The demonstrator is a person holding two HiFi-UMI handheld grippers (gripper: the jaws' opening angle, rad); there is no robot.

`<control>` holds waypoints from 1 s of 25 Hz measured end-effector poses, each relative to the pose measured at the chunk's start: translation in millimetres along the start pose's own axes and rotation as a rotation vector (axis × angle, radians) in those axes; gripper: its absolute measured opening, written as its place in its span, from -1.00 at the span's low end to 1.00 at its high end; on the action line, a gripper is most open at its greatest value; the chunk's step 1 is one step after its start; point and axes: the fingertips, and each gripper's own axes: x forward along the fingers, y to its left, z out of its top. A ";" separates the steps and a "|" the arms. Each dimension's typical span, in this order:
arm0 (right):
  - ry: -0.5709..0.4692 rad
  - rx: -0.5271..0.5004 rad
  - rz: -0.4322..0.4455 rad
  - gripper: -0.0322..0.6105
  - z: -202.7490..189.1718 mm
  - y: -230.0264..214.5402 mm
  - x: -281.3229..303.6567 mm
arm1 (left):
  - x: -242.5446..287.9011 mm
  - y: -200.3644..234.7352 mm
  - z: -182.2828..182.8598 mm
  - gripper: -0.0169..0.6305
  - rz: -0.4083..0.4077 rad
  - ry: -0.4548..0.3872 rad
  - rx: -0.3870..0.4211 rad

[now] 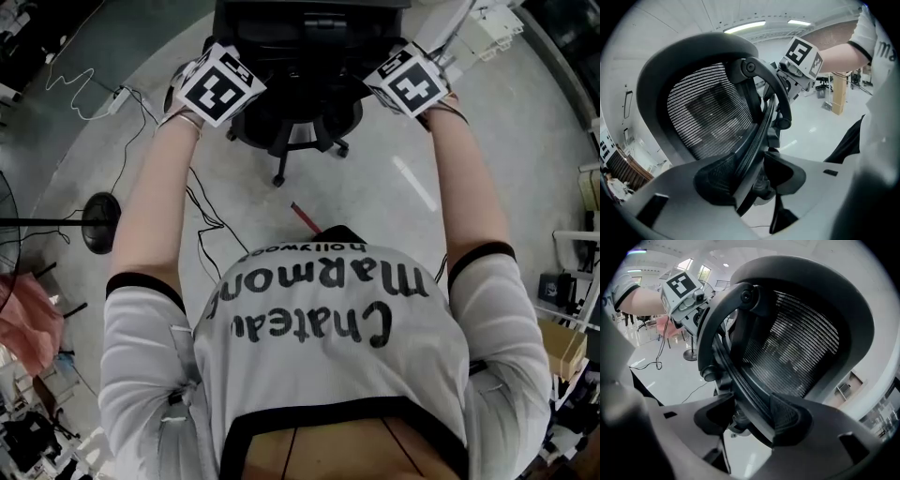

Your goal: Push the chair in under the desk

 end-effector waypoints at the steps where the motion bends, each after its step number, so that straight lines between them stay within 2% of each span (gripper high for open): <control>1: 0.004 0.001 0.002 -0.14 -1.1 -1.2 3.6 | 2.6 0.2 -1.0 -0.33 0.000 -0.003 0.000; 5: 0.007 0.001 0.010 -0.13 -5.3 -10.3 5.4 | 6.3 0.5 7.8 -0.34 0.024 -0.017 0.009; 9: -0.002 -0.008 0.019 -0.12 -19.1 -56.2 10.7 | 34.5 12.9 41.2 -0.34 0.046 -0.021 0.026; 13: -0.004 -0.016 0.038 -0.12 -23.4 -76.4 19.3 | 52.0 21.8 51.7 -0.36 0.026 0.006 -0.005; 25: -0.032 -0.057 0.076 -0.11 -33.4 -140.9 45.7 | 98.9 48.5 83.6 -0.37 0.044 0.048 -0.043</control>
